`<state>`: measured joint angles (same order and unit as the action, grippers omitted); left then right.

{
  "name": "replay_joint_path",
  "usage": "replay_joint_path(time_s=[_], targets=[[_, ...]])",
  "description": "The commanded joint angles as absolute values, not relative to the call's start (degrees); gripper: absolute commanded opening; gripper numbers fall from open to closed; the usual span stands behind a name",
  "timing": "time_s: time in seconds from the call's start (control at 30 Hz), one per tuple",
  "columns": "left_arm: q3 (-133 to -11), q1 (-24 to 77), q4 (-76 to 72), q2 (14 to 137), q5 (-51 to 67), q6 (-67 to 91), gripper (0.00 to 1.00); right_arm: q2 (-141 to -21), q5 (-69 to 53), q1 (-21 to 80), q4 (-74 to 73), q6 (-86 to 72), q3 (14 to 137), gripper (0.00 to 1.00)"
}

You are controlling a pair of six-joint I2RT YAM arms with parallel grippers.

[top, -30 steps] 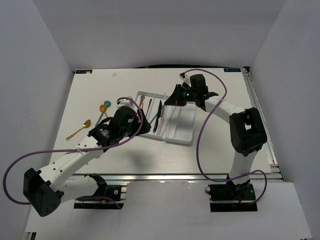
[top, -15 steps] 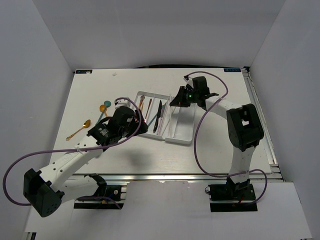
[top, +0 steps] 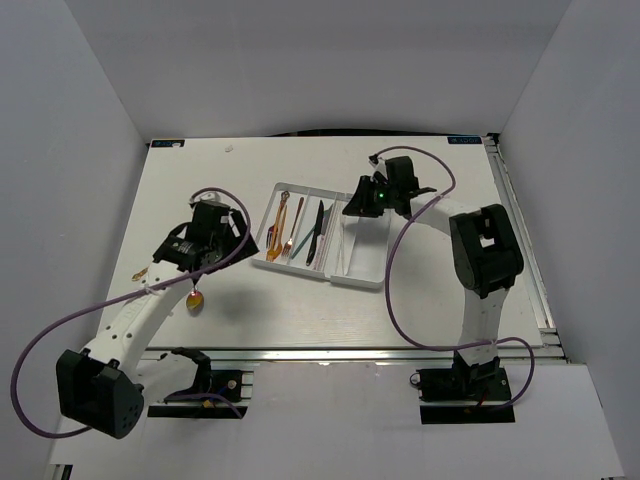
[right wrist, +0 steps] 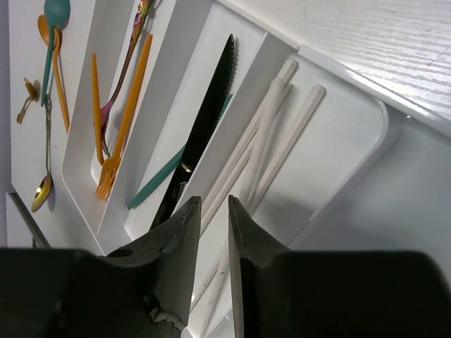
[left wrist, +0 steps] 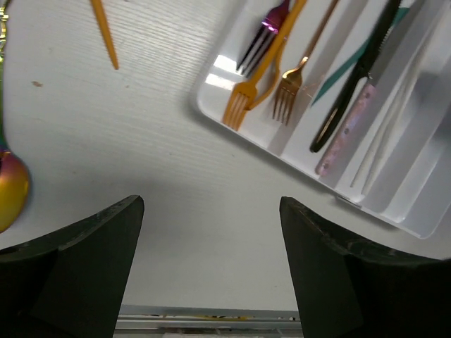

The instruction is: Sort the eating utensils into containers

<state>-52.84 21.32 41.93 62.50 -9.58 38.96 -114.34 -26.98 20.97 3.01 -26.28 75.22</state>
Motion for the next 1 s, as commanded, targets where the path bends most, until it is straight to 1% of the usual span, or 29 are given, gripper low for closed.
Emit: replay_joint_path(time_s=[0.0, 0.17, 0.23, 0.27, 0.37, 0.4, 0.43, 0.5, 0.53, 0.63, 0.77, 0.97], targets=[[-53.26, 16.71, 44.73, 62.84, -6.42, 34.64, 0.89, -113.21, -27.07, 19.52, 3.26, -24.7, 78.04, 0.29], [-52.3, 9.69, 45.62, 65.38, -4.31, 32.0, 0.88, -110.22, -30.93, 17.93, 0.09, -17.95, 81.55, 0.29], [-51.77, 6.96, 45.62, 66.35, -4.48, 30.5, 0.86, -108.29, -35.75, 17.58, -5.41, -8.56, 83.49, 0.29], [-51.25, 5.99, 45.44, 67.4, -4.48, 29.63, 0.86, -107.06, -38.12, 17.75, -8.23, -0.78, 85.85, 0.28], [-51.41, 2.04, 44.56, 69.95, -4.31, 28.13, 0.82, -104.34, -43.22, 17.67, -17.12, 11.04, 87.62, 0.3], [-51.68, 1.33, 44.04, 71.96, -4.65, 27.78, 0.8, -103.63, -43.76, 17.67, -18.79, 16.47, 87.54, 0.31], [-51.94, 0.1, 43.6, 73.11, -4.75, 27.34, 0.78, -102.84, -44.29, 17.67, -20.98, 18.52, 87.1, 0.31], [-53.17, -3.07, 42.55, 76.7, -4.4, 25.84, 0.75, -100.38, -44.47, 17.67, -21.88, 21.95, 84.74, 0.31], [-53.7, -4.64, 42.19, 78.03, -4.31, 25.58, 0.72, -99.5, -44.65, 17.67, -22.15, 22.58, 83.77, 0.32], [-55.37, -6.93, 41.22, 83.13, -3.52, 24.0, 0.69, -96.51, -46.23, 17.4, -22.5, 24.87, 80.78, 0.32], [-56.69, -8.61, 39.82, 88.06, -2.81, 22.07, 0.62, -93.79, -47.46, 16.7, -23.38, 26.1, 79.45, 0.32], [-56.51, -8.79, 37.0, 92.02, -2.11, 20.04, 0.58, -92.73, -47.72, 15.03, -23.47, 25.84, 78.93, 0.32]])
